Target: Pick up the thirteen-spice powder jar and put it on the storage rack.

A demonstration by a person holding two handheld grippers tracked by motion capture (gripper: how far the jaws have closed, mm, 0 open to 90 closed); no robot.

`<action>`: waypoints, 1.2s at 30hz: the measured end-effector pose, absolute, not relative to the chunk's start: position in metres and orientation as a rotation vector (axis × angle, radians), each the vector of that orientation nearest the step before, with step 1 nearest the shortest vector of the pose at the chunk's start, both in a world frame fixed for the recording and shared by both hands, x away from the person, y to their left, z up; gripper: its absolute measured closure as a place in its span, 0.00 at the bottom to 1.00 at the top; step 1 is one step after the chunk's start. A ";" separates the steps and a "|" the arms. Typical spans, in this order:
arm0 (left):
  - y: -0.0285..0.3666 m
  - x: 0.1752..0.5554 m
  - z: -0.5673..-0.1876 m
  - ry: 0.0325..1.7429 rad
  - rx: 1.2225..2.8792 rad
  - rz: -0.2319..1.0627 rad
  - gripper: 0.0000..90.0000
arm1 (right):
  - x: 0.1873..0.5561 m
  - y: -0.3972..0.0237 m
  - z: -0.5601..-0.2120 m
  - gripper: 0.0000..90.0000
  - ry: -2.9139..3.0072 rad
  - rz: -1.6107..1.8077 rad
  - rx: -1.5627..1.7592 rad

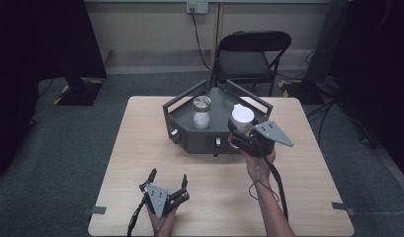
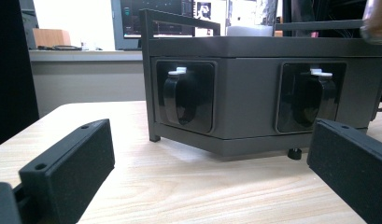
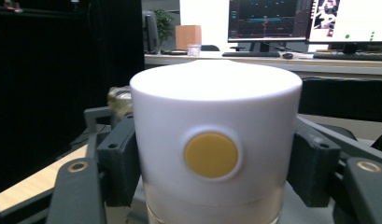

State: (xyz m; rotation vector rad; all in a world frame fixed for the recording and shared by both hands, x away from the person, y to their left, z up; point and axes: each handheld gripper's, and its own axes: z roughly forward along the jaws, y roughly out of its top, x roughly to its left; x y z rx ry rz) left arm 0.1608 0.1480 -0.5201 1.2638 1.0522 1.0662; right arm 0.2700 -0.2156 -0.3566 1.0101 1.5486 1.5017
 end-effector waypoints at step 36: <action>0.147 0.161 -0.520 1.055 1.263 1.069 0.00 | 0.348 -0.182 -0.345 0.33 1.552 1.390 1.123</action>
